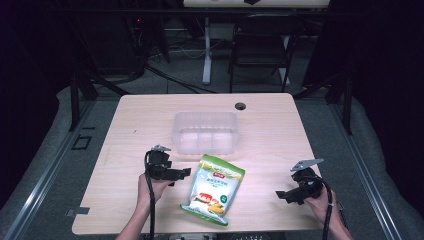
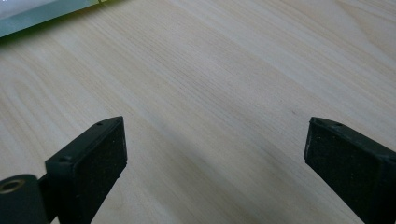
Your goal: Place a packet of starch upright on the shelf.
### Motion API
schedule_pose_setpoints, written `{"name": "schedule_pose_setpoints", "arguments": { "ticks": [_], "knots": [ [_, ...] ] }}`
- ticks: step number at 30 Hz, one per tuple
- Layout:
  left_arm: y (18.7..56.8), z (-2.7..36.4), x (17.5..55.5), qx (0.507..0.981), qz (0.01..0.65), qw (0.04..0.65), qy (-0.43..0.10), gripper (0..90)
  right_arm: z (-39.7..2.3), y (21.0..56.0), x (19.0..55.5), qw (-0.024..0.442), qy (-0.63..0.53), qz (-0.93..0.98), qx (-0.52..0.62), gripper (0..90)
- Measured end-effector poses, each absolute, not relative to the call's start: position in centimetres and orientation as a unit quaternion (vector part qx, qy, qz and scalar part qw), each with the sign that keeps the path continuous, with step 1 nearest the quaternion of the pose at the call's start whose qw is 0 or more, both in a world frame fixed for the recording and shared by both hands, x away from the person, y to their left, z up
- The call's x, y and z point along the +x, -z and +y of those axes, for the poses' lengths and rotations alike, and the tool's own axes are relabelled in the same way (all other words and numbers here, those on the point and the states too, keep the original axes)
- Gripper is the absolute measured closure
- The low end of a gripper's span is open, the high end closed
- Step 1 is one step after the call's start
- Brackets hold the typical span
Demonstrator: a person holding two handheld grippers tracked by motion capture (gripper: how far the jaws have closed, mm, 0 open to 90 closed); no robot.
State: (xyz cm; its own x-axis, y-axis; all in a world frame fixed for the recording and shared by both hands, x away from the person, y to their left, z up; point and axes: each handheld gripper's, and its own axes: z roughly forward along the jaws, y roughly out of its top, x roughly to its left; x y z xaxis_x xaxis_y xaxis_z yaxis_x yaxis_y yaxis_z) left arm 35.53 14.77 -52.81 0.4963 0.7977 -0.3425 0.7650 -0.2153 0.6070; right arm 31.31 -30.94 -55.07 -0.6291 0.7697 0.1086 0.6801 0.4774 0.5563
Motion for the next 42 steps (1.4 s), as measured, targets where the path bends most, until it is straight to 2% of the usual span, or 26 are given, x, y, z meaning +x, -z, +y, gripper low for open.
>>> {"name": "schedule_pose_setpoints", "arguments": {
  "ticks": [7,19,23,28,34,42],
  "knots": [
    [53.0,13.3,36.1,0.789,0.487,0.373,-0.013,14.3,-30.8,55.0,31.3,0.085,-0.287,0.856,0.422,5.3],
    [54.6,10.6,37.7,0.803,0.475,0.36,0.02,14.0,-31.0,55.0,31.2,0.077,-0.287,0.857,0.422,5.4],
    [54.9,9.9,38.0,0.81,0.466,0.355,0.025,22.0,-31.1,55.0,31.1,0.084,-0.289,0.855,0.423,5.4],
    [55.4,9.1,38.6,0.817,0.458,0.35,0.039,25.5,-31.0,55.0,31.1,0.08,-0.288,0.855,0.423,5.5],
    [56.1,8.7,38.8,0.822,0.452,0.342,0.057,37.2,-31.1,54.9,31.1,0.08,-0.286,0.857,0.421,5.5],
    [56.1,8.6,38.6,0.828,0.449,0.331,0.055,49.9,-31.1,54.9,31.1,0.08,-0.285,0.858,0.42,5.6]
  ]
}}
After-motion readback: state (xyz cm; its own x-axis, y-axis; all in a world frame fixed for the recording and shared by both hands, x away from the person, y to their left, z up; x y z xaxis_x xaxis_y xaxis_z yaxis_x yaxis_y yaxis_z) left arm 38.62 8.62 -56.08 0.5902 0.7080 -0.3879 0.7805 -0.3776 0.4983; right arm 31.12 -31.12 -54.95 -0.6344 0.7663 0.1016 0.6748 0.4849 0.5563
